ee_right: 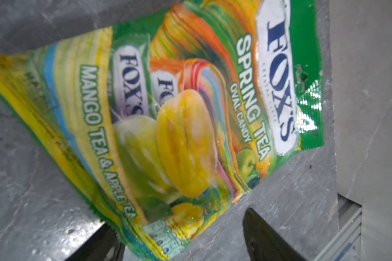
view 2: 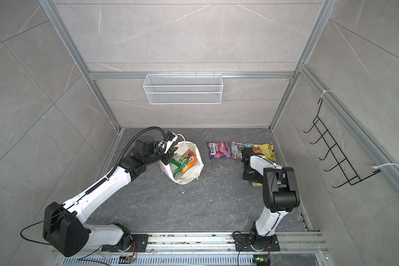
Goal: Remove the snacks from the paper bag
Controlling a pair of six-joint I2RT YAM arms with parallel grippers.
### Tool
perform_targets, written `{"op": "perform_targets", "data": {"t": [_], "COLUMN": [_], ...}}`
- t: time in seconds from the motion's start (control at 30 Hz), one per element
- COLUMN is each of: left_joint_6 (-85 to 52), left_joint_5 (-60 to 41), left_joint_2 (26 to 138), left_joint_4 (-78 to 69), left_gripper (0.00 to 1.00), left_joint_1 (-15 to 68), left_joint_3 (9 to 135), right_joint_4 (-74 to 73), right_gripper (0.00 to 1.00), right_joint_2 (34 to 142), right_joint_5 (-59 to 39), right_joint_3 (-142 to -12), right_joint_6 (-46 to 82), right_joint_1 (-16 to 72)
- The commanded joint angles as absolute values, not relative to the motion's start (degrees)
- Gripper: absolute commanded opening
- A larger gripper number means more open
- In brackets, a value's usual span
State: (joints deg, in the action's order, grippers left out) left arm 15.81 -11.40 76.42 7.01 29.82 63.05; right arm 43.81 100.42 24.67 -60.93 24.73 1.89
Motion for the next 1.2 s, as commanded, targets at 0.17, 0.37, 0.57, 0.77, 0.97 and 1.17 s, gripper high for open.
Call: {"op": "perform_targets", "data": {"t": [0.17, 0.37, 0.57, 0.77, 0.97, 1.17], "left_joint_6": [14.60, 13.73, 13.10, 13.18, 13.16, 13.14], "left_joint_5": [-13.68, -14.66, -16.08, -15.23, -15.39, -15.64], "left_joint_2": [75.29, 77.01, 79.27, 80.10, 81.56, 81.75], "left_joint_4": [0.99, 0.39, 0.64, 0.07, 0.38, 0.17], "left_gripper": [0.00, 0.00, 0.00, 0.00, 0.00, 0.00], "left_joint_1": [29.48, 29.56, 29.55, 29.71, 29.70, 29.71], "left_joint_3": [62.62, 63.28, 65.09, 65.04, 66.01, 66.27], "right_joint_4": [36.72, 26.21, 27.09, 19.45, 15.68, 14.14], "right_gripper": [0.84, 0.65, 0.37, 0.24, 0.16, 0.13], "right_joint_2": [82.39, 69.37, 69.37, 70.44, 74.64, 78.12], "right_joint_5": [12.49, 0.46, 2.49, 2.28, -1.96, -0.69], "right_joint_3": [-59.52, -56.59, -62.42, -62.27, -65.37, -66.46], "right_joint_6": [21.19, 23.18, 18.43, 19.05, 19.49, 20.25], "right_joint_1": [2.72, 6.23, 21.03, 29.82, 37.26, 43.24]}}
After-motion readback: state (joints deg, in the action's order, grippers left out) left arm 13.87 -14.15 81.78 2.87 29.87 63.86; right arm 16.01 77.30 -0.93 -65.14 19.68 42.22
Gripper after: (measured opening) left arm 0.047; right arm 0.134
